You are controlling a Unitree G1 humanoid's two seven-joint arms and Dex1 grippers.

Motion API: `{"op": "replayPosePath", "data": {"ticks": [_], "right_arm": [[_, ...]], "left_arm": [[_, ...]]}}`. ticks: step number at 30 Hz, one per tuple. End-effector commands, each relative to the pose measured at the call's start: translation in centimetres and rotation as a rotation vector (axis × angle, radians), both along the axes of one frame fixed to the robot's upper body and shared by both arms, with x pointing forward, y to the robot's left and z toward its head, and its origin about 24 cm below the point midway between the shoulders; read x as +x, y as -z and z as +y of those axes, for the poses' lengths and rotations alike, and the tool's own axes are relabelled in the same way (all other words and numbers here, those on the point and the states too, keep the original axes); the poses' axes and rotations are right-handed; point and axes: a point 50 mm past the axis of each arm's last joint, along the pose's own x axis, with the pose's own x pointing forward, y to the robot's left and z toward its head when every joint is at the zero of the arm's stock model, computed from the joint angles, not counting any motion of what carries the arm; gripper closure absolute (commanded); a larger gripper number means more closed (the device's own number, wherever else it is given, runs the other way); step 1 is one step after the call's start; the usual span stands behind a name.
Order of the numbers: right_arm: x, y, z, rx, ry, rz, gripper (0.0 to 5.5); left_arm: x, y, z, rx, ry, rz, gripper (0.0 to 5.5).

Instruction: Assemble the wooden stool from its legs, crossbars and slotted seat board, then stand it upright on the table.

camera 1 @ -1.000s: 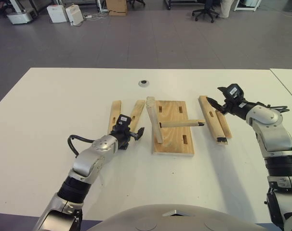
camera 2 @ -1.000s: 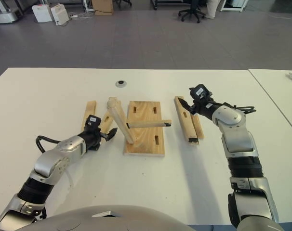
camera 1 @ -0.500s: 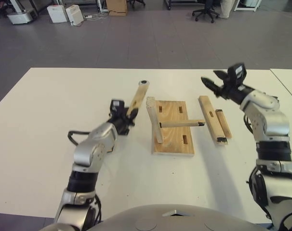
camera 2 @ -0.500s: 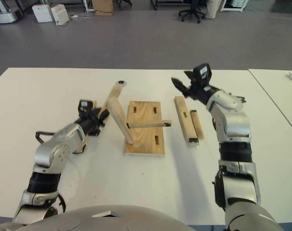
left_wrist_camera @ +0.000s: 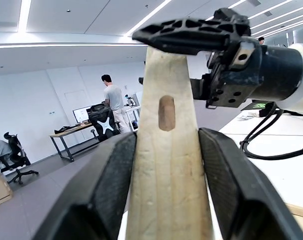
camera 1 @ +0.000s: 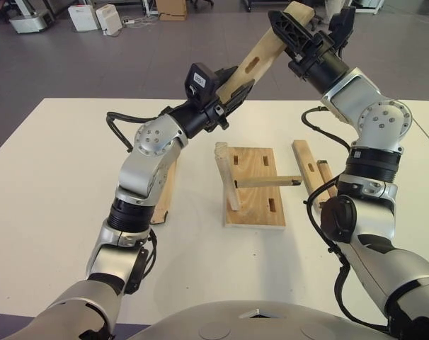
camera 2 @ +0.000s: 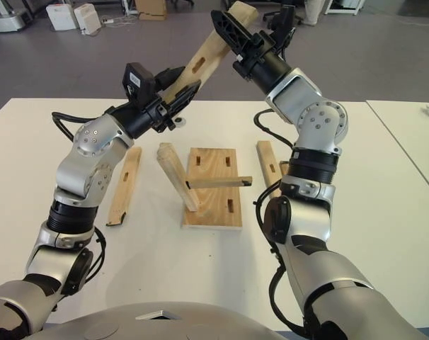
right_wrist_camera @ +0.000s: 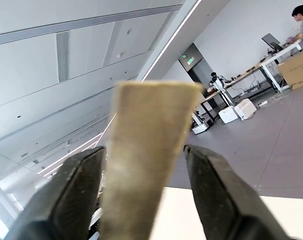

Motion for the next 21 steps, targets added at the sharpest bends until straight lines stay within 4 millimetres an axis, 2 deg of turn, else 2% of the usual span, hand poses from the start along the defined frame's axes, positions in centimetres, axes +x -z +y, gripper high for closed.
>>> {"op": "replayPosePath", "data": {"ticks": [1,7,9,11,12,14,17,19,21], "right_arm": [[-0.2,-1.1,0.1,0.012,-0.019,0.022,3.38],[-1.2,-0.4,-1.7,0.017,0.015,0.056,4.41],[-2.3,0.1,-3.8,0.013,0.081,0.016,4.49],[-3.8,1.1,-6.8,-0.009,0.210,-0.005,4.49],[-5.0,2.2,-8.3,-0.013,0.281,0.011,4.49],[-7.8,4.7,-10.0,-0.046,0.374,0.062,4.49],[-12.8,9.0,-9.7,-0.085,0.427,0.209,4.49],[-14.3,10.6,-9.0,-0.072,0.445,0.289,4.49],[-14.9,11.9,-8.9,-0.075,0.496,0.353,4.49]], "left_arm": [[-0.1,0.2,-0.1,0.036,0.003,-0.037,3.45],[-0.4,0.2,-0.2,0.075,0.040,-0.070,3.45],[-0.5,0.5,-0.3,0.105,0.051,-0.070,3.45],[-0.4,0.8,0.1,0.104,0.028,-0.057,3.17],[-0.4,0.9,0.6,0.089,-0.002,-0.046,2.96],[-0.7,1.2,2.4,0.025,-0.081,-0.017,2.66],[-2.5,1.0,4.8,-0.138,-0.154,0.011,2.29],[-3.7,0.4,5.3,-0.210,-0.142,0.020,1.84],[-4.6,0.6,5.2,-0.236,-0.101,0.060,1.81]]}}
